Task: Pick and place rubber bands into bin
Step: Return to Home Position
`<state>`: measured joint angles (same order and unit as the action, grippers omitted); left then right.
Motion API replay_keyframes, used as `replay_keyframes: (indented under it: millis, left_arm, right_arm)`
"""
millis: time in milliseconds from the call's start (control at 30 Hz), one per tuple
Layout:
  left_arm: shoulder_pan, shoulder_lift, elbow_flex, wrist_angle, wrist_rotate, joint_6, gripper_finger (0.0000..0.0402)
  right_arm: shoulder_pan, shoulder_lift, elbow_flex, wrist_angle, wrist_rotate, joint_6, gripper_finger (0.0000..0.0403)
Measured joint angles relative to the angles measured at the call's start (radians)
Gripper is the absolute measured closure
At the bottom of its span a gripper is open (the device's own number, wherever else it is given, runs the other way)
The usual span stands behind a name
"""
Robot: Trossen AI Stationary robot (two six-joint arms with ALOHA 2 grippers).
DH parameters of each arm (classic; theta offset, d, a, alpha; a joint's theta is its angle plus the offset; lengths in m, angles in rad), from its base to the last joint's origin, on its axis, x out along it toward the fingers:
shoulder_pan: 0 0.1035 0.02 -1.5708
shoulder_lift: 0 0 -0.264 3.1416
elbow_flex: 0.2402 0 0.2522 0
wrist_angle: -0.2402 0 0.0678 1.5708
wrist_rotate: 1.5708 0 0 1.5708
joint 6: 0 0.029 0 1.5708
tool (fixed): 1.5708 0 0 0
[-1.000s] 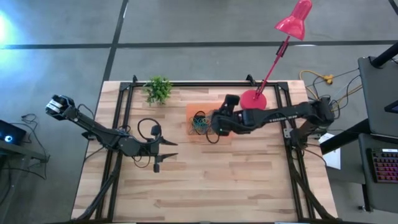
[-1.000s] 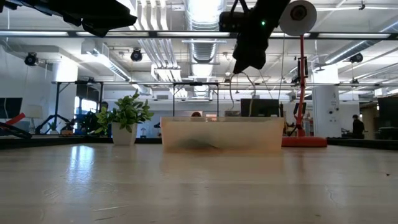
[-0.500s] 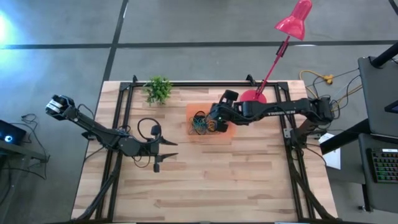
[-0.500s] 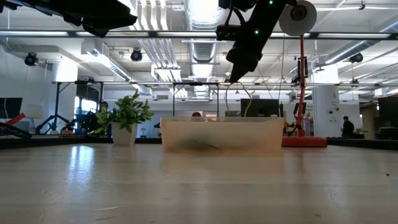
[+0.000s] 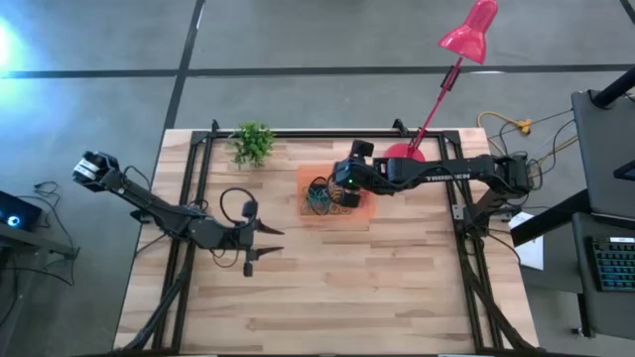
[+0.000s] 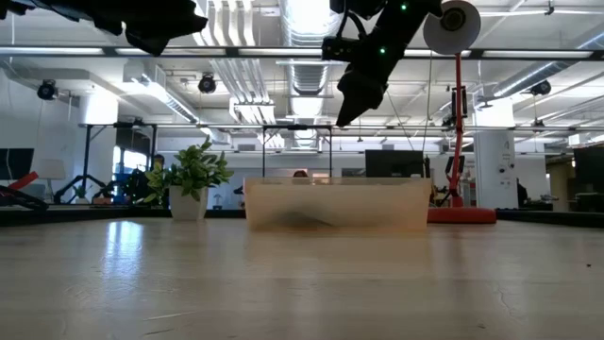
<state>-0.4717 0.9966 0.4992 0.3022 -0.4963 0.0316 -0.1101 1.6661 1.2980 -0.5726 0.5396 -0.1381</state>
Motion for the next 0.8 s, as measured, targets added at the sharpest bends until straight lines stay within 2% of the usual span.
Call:
replay_keyframes:
  millis: [267,367,500,567,633,800]
  left_arm:
    - [0.0,0.0,0.0,0.037,0.028,0.001,0.0253]
    - [0.003,0.0,0.001,0.051,-0.004,0.001,0.0253]
    - [0.023,-0.001,0.013,0.122,-0.159,0.066,0.0253]
    - [0.034,0.0,0.006,0.171,-0.191,0.15,0.0253]
    - [0.049,0.003,0.001,0.201,-0.191,0.218,0.0253]
    - [0.11,0.003,-0.002,0.216,-0.183,0.294,0.0253]
  right_arm:
    - [0.007,0.0,0.0,0.06,-0.017,-0.069,0.0268]
    - [0.01,-0.005,-0.001,0.092,-0.151,-0.121,0.027]
    - [-0.005,-0.031,-0.004,0.187,-0.481,-0.19,0.0277]
    - [-0.022,-0.05,-0.014,0.233,-0.61,-0.206,0.028]
    - [-0.04,-0.078,-0.041,0.271,-0.656,-0.206,0.0283]
    - [-0.089,-0.188,-0.183,0.384,-0.665,-0.168,0.0287]
